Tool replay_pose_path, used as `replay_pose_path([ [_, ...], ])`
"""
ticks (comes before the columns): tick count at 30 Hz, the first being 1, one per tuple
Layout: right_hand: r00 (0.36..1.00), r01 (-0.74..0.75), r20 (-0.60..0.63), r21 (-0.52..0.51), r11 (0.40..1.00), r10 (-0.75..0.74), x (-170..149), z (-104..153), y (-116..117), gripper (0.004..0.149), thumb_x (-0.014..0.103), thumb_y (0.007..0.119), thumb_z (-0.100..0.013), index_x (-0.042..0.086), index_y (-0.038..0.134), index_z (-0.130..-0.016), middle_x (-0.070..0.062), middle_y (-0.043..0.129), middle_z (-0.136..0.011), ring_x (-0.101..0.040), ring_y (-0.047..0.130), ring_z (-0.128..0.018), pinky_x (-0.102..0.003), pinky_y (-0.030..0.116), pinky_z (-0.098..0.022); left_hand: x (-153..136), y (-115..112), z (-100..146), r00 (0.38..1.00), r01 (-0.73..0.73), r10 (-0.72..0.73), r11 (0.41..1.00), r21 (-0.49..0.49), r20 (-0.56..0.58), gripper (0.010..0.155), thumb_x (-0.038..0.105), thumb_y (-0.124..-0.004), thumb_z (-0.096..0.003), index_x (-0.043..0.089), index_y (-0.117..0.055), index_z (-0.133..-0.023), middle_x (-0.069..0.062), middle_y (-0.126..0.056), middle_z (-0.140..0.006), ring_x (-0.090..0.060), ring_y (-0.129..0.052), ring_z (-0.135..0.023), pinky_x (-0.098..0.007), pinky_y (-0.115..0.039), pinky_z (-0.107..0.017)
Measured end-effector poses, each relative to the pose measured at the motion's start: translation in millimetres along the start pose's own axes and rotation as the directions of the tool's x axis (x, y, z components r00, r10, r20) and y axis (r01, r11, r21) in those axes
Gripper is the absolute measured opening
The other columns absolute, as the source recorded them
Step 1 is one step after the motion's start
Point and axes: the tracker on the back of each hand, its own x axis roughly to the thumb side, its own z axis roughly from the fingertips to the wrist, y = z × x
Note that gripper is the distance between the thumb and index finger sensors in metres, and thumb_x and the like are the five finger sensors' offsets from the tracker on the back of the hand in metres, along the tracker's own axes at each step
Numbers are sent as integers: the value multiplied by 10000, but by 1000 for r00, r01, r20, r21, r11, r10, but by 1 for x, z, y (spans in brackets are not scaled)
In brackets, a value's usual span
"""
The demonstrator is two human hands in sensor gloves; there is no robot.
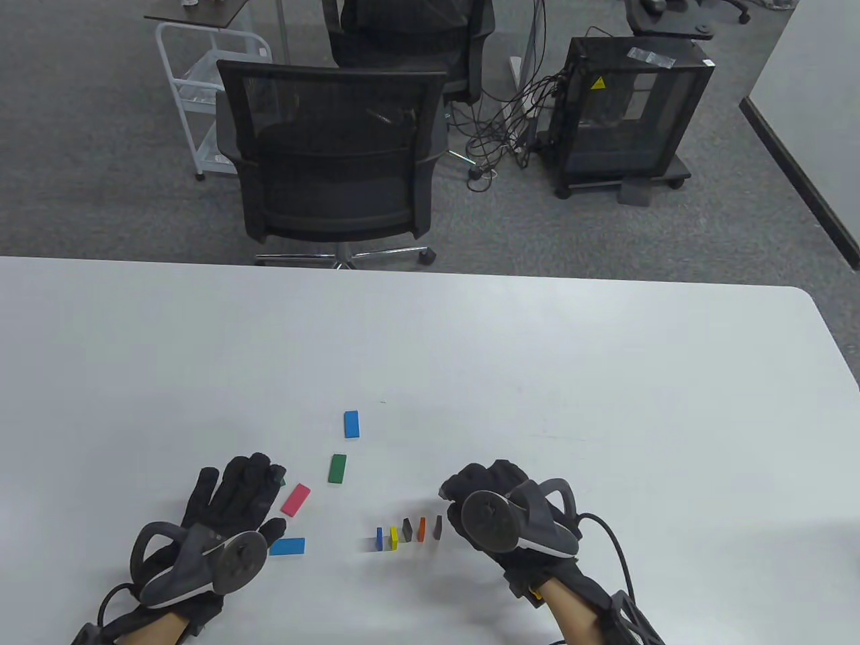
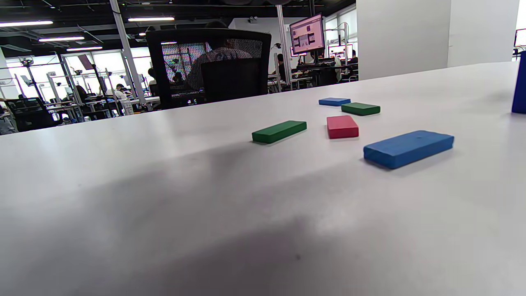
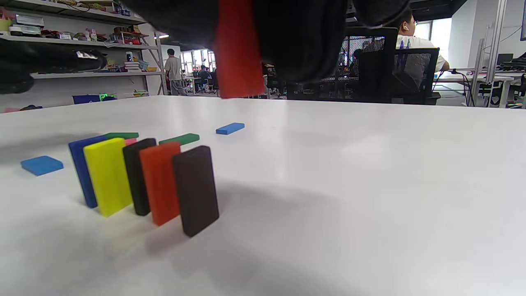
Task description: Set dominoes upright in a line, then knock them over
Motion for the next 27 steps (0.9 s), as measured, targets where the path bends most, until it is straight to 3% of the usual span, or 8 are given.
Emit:
replay_pose_path([
  [12, 998, 59, -8, -6, 998, -59, -16, 9, 16, 569, 389, 764, -545, 284, 598, -1079, -27, 759, -979, -235, 866, -822, -527, 561, -759, 0, 0, 0, 1000, -2, 2, 1000, 1, 2, 692, 542, -415, -699, 181, -293, -1276, -117, -301, -1344, -387, -329, -1226, -571, -241, -881],
  [27, 999, 27, 16, 111, 993, -29, -12, 5, 46, 582, 387, 771, -544, 290, 586, -1087, 12, 770, -1004, -247, 855, -862, -519, 558, -762, 1, 0, 0, 1000, -3, 3, 1000, 1, 6, 694, 542, -417, -699, 182, -287, -1277, -120, -301, -1344, -385, -330, -1226, -571, -240, -881],
])
